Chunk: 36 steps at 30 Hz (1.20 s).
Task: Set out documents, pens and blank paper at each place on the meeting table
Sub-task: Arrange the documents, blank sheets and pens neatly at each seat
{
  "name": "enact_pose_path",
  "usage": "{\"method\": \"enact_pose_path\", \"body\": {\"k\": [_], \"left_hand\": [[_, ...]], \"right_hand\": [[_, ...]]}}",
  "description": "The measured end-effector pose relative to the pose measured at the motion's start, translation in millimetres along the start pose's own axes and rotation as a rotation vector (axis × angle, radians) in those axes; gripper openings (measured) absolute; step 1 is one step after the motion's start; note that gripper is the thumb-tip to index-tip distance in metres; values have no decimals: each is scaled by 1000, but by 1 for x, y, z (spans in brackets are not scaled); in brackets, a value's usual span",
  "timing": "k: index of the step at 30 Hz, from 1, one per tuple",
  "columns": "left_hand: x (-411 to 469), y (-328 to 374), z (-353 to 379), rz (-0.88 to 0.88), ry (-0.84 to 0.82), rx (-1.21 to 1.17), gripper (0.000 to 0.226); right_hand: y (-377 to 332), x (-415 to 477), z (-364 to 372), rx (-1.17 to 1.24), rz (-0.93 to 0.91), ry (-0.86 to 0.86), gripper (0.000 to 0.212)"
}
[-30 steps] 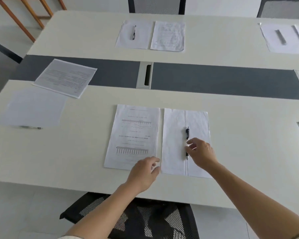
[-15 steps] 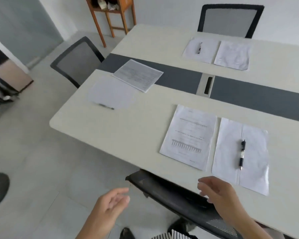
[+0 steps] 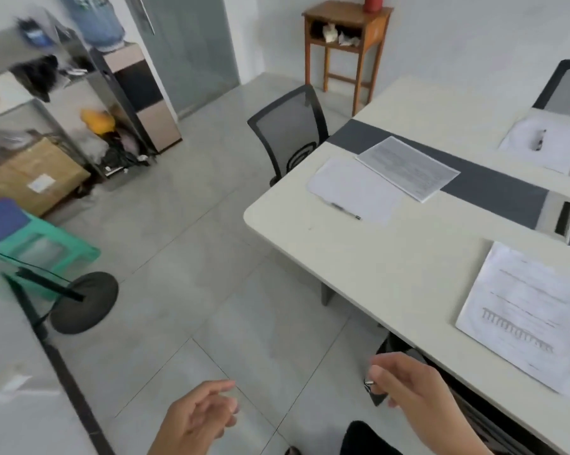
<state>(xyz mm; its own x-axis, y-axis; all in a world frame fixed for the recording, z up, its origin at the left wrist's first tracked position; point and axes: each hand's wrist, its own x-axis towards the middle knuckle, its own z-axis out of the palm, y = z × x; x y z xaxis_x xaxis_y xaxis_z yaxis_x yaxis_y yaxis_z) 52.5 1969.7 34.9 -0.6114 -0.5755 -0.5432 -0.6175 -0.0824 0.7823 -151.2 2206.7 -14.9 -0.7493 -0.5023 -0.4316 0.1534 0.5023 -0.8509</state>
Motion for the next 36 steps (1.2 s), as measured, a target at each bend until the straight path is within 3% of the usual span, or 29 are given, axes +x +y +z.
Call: {"method": "enact_pose_path", "body": {"k": [2, 7, 20, 22, 25, 28, 33, 36], "left_hand": [[15, -5, -15, -3, 14, -17, 15], [71, 11, -46, 18, 19, -34, 19], [247, 133, -150, 86, 116, -36, 16], [272, 145, -162, 73, 82, -17, 26], [318, 159, -185, 60, 28, 24, 18], [375, 178, -217, 88, -47, 74, 33], [479, 221, -288, 144, -172, 138, 40], [532, 258, -326, 171, -257, 200, 59]], "right_hand": [[-14, 16, 11, -18, -14, -15, 6], [-49, 77, 27, -26, -35, 14, 6], [-198, 292, 80, 4, -130, -60, 5], [-217, 318, 83, 12, -125, -34, 5], [-232, 355, 95, 25, -96, 26, 6], [-241, 388, 119, 32, -47, 103, 6], [-269, 434, 179, 73, 41, 262, 6], [-298, 448, 209, 150, 85, 346, 7]]}}
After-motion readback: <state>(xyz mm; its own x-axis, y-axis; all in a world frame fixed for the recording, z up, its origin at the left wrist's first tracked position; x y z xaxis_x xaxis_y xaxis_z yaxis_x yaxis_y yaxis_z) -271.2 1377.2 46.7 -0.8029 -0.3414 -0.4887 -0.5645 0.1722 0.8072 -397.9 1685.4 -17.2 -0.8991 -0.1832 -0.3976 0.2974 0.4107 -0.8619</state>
